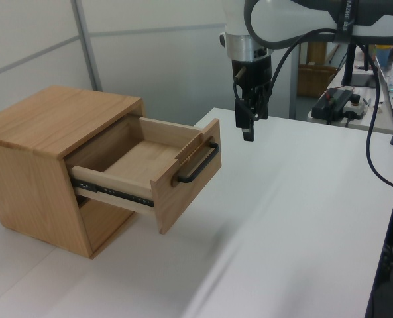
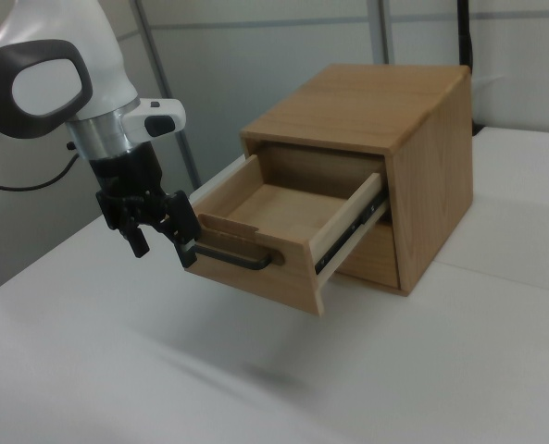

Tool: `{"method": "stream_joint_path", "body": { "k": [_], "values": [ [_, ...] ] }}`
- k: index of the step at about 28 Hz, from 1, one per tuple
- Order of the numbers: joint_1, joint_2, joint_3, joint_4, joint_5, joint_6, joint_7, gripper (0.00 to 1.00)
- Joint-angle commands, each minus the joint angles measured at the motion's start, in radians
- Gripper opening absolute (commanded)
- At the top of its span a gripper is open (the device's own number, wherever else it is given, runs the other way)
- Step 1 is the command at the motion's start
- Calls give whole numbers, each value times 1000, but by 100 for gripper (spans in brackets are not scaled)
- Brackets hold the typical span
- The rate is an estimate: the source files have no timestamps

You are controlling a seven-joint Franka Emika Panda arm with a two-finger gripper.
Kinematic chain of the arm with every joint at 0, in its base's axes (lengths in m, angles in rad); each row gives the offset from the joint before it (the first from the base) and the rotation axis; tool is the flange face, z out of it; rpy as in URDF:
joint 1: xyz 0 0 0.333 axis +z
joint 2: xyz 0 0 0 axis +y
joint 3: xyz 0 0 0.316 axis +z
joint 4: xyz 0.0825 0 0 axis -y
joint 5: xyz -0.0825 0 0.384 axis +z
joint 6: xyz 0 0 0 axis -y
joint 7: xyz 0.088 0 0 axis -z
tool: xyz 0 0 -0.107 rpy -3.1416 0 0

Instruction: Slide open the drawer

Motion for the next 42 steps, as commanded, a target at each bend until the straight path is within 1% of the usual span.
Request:
{"method": "stream_joint_path", "body": {
  "k": [1,26,29,42],
  "values": [
    [-5,15,2,31,12,-40,-11,100],
    [-5,9,1,34,12,-40,-17,100],
    [-5,10,1,46,15,-40,-16,100],
    [-5,14,5,55,21,-40,-13,100]
  ]
}}
